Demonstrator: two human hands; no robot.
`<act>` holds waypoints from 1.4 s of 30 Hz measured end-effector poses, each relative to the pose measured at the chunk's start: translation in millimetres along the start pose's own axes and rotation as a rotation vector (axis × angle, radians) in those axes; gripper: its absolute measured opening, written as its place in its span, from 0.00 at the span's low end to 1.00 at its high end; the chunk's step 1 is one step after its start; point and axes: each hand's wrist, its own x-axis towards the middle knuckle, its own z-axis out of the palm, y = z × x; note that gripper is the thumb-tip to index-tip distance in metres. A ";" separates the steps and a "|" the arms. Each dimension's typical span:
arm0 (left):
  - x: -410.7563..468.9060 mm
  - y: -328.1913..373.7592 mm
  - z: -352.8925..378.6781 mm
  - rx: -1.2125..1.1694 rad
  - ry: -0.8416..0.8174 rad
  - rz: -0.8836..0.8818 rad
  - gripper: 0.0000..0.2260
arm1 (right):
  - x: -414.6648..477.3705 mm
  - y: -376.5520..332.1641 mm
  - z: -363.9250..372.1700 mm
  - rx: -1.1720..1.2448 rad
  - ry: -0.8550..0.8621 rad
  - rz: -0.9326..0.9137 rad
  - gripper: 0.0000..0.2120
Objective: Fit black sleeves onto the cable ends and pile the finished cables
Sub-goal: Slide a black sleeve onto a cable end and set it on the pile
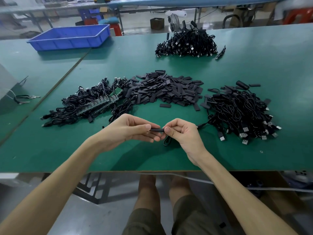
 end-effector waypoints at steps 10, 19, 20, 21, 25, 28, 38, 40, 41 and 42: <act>7.2 -3.7 20.6 0.114 0.259 0.058 0.10 | -0.1 0.6 -1.4 0.003 0.000 0.012 0.09; 6.1 -5.3 19.9 0.115 0.229 0.055 0.10 | -1.0 0.6 -0.5 -0.008 0.002 0.010 0.10; 6.0 -5.6 18.0 0.103 0.206 0.052 0.11 | -1.3 1.1 -0.6 -0.007 0.007 0.009 0.10; 5.3 -5.6 15.5 0.085 0.175 0.053 0.11 | -1.3 0.7 -0.6 -0.006 0.012 0.008 0.10; 2.9 -9.3 7.3 0.012 0.087 0.100 0.13 | -1.3 -1.2 0.4 0.002 0.029 0.000 0.08; 9.1 -14.2 13.0 -0.020 0.203 0.152 0.11 | -2.0 -3.2 0.8 -0.005 0.018 0.000 0.08; 44.0 -8.0 50.1 -0.033 0.446 0.126 0.17 | -0.5 -4.0 0.6 -0.088 0.095 -0.061 0.09; 44.9 -10.5 57.2 0.291 0.476 0.142 0.10 | -0.1 -2.9 0.5 -0.045 0.097 -0.072 0.10; 45.7 -12.0 60.3 0.423 0.508 0.165 0.07 | -0.3 -2.3 0.8 -0.023 0.088 -0.079 0.12; 46.3 -12.3 63.4 0.486 0.542 0.184 0.06 | -0.4 -1.8 1.5 -0.021 0.083 -0.083 0.13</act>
